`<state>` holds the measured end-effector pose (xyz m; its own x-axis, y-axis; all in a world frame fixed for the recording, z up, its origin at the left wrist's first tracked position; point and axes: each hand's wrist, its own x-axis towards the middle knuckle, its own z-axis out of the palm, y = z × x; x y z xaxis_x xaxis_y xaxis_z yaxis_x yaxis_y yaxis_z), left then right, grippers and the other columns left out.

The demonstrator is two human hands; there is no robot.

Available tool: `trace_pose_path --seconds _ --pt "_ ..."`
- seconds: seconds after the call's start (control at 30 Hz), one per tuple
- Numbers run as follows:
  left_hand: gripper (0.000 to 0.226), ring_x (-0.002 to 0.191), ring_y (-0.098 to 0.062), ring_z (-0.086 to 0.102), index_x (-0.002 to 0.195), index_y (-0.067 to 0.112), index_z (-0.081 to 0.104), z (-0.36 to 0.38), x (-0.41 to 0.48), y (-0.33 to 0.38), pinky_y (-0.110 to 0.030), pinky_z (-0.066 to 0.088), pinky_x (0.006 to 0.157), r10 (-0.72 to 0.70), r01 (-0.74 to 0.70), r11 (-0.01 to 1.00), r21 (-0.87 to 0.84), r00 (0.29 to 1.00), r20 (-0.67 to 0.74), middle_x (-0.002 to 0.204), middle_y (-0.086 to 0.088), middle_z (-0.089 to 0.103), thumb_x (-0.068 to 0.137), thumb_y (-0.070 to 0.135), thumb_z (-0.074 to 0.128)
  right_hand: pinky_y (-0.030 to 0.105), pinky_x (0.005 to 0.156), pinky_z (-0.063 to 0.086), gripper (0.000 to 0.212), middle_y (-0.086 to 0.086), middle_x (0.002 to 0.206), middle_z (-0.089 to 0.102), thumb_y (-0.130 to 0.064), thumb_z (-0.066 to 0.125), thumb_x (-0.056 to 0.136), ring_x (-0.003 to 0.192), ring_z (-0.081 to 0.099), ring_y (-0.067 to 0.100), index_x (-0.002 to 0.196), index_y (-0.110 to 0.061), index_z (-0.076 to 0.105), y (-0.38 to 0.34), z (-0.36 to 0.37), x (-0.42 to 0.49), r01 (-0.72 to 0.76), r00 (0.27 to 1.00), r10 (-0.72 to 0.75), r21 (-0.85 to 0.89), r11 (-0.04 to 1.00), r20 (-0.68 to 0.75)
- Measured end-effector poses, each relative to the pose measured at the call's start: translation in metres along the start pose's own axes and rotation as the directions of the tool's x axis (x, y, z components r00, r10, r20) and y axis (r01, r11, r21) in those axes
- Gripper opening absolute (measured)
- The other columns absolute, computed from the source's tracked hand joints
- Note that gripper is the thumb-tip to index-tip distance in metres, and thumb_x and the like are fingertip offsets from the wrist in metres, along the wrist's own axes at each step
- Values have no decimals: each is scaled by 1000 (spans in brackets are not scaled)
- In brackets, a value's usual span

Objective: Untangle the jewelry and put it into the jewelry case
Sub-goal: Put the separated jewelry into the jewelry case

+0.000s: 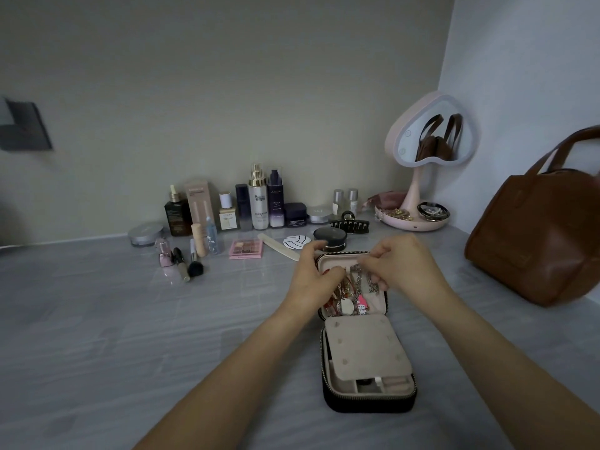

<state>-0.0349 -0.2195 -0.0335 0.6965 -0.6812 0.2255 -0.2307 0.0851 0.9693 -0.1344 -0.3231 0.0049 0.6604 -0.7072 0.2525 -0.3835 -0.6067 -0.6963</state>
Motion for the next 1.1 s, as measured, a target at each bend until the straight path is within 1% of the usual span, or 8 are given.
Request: trace_pose_path --seconds 0.1,0.2,0.27,0.43,0.57,0.7,0.9,1.1 --pt "65 65 -4 58 134 19 31 3 -5 2 -15 49 64 41 -42 999 20 997 62 104 8 53 80 2 63 15 40 39 15 0 47 62 -19 69 80 32 51 4 69 -14 61 -5 -2 2 24 1000 -24 84 996 -7" --pt "92 116 -13 50 139 24 27 6 -4 -5 -29 44 98 106 -118 957 266 993 56 131 8 41 66 29 82 16 40 41 14 1 48 62 -17 69 80 32 50 5 70 -12 60 -11 -2 4 27 999 -29 128 991 14" --pt "100 127 -10 38 141 23 25 8 -3 -8 -32 39 105 138 -136 919 369 990 23 139 6 35 61 39 84 18 41 41 15 2 49 62 -16 69 81 32 50 6 69 -12 60 -13 -2 5 30 999 -35 134 990 33" --pt "81 109 -15 53 136 24 32 8 -2 -11 -35 48 93 183 -155 909 387 982 -36 134 6 43 70 35 77 16 37 39 16 3 48 62 -15 69 81 31 50 7 67 -12 60 -13 -1 6 35 999 -40 151 988 33" --pt "65 85 -8 57 131 26 38 4 -3 -8 -26 51 82 184 -164 924 347 982 -27 126 7 51 76 26 72 22 44 42 16 1 45 61 -15 70 80 32 50 10 67 -11 61 -7 0 9 47 999 -50 172 984 12" --pt "50 89 0 53 127 20 46 0 -1 -6 -2 39 73 206 -177 920 349 977 -46 121 8 53 81 17 67 21 43 41 17 2 48 61 -20 73 78 31 48 6 67 -13 63 -3 0 9 77 997 -81 171 982 15" --pt "42 94 2 50 121 16 52 -3 3 -7 4 37 70 182 -157 942 297 982 -56 111 8 54 82 14 67 22 47 46 12 -3 55 64 -26 75 76 40 52 6 68 -26 66 7 -4 4 152 972 -150 0 988 183" --pt "42 83 6 51 119 16 54 -2 6 -7 -1 41 69 154 -135 954 267 987 -52 103 11 53 80 16 70 28 57 50 19 -7 52 60 -28 63 86 42 54 6 67 -24 61 10 3 2 228 971 -219 -105 968 95"
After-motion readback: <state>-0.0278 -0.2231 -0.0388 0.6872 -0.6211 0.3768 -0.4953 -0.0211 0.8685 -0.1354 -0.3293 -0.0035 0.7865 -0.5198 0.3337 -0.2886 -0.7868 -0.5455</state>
